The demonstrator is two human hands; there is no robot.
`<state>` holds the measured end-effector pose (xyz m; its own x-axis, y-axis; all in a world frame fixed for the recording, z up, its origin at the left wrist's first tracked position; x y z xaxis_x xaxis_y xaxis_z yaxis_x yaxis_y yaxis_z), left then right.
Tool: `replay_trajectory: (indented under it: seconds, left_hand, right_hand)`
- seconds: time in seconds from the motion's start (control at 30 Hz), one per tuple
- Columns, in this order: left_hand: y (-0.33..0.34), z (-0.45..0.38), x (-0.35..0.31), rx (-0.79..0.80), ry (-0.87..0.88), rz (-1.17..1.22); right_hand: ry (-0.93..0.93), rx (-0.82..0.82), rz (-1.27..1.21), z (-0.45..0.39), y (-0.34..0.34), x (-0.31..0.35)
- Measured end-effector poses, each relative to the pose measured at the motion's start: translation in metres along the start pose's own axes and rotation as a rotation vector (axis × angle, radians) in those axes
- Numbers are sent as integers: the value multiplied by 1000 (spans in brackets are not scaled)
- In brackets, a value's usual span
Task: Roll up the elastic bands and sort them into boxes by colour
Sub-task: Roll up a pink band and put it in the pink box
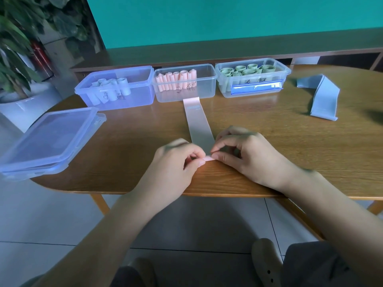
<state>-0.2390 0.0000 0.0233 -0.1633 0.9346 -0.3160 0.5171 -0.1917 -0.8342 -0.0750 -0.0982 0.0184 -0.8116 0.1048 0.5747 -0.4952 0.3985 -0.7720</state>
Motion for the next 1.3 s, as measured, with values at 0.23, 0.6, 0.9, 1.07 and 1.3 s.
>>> replay_trajectory:
  seconds: [0.23, 0.6, 0.9, 1.07, 1.3]
  left_hand:
    - [4, -3, 2, -3, 5, -71]
    - [1, -11, 3, -15, 34, -15]
    - [6, -18, 13, -38, 56, -49]
    - [3, -18, 16, -86, 41, -27]
    - [3, -22, 16, -35, 6, -3]
  right_hand:
    - [19, 43, -12, -4, 2, -2]
    - [-13, 16, 79, -13, 2, -4]
    - [1, -22, 45, -13, 3, -4]
    - [13, -19, 77, -17, 5, -5]
    - [47, -2, 105, -22, 4, -4]
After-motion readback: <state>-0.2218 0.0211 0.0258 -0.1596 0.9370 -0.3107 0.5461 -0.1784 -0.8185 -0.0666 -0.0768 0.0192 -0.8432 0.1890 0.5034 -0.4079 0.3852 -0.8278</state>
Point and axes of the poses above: each hand's wrist, its own z-axis away from the middle knuckle, its own y-axis out of the palm, x = y × z, the point moved 4 cm from there along -z, towards the middle knuckle, and after that the axes turned 14 degrees about y, right-handed, at the moved point
